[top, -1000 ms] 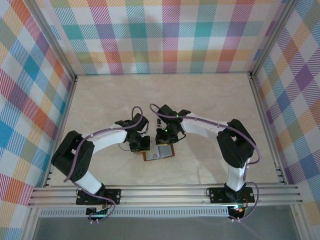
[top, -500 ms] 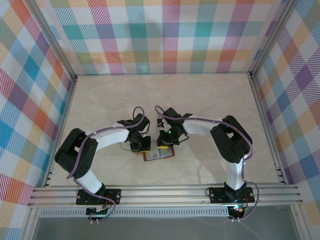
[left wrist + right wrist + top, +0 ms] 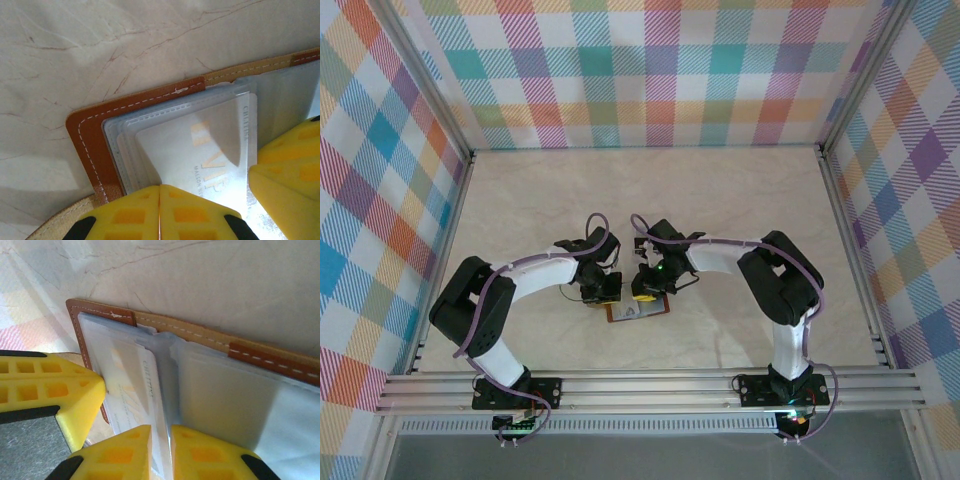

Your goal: Take the credit cards out of the card holder

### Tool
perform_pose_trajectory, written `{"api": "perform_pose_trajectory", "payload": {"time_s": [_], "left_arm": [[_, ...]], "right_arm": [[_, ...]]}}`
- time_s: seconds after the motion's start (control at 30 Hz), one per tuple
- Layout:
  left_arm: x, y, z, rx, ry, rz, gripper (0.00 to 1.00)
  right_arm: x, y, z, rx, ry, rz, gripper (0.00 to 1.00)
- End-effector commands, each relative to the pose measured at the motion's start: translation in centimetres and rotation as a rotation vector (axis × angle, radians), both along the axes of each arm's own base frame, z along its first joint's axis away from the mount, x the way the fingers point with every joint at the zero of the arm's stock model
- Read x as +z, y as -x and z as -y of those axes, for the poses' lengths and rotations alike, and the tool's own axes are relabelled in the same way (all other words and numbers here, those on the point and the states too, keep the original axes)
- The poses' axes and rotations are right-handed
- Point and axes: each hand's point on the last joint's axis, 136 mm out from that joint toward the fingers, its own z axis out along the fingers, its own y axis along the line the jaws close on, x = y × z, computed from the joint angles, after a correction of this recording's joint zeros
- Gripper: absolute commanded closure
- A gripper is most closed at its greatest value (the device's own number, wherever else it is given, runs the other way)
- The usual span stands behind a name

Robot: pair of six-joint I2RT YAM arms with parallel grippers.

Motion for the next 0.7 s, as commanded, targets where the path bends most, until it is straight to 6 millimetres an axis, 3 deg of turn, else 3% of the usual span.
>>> {"api": "perform_pose_trajectory", "payload": {"time_s": [0.0,0.23,0.67], "left_arm": [[-2.2,1.4,-1.7,-0.020,-0.106,-0.049,0.92],[-2.4,1.6,-1.8,-0.019,-0.112,-0.054,0.92],[-2.6,2.2,-3.2,-0.018,-0.168,-0.049,0.92]], "right_arm": [[-0.9,0.5,-0.1,0.006,-0.013,-0.035,0.83],[-0.7,0.8,0.0,-0.006,-0.036,-0.040,0.89],[-0.8,0.0,3.3,-0.051,0.078,0.018,0.92]]}}
